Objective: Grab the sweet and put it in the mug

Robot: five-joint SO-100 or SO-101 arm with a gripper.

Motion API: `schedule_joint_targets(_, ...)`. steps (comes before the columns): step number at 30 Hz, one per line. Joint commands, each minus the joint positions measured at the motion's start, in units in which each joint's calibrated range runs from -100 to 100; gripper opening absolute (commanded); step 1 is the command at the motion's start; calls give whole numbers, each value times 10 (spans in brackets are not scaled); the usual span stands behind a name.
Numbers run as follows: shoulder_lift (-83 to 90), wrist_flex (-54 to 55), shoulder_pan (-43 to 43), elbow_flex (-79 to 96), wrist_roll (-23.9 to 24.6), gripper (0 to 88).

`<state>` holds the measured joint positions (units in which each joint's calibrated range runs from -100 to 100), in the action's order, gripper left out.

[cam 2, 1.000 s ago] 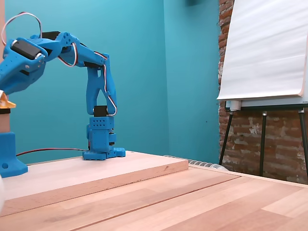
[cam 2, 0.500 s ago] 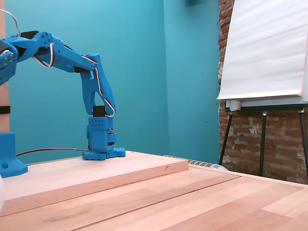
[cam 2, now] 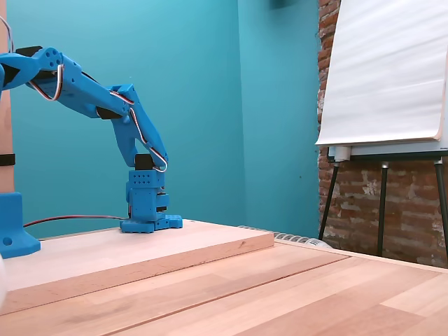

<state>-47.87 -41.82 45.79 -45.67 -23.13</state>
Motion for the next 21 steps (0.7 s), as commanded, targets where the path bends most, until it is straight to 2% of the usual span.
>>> schedule_joint_targets(1, -5, 13, 2, -48, -1, 31)
schedule_joint_targets(17, -42, 13, 1, -48, -1, 31)
schedule_joint_targets(21, -42, 13, 1, -48, -1, 56)
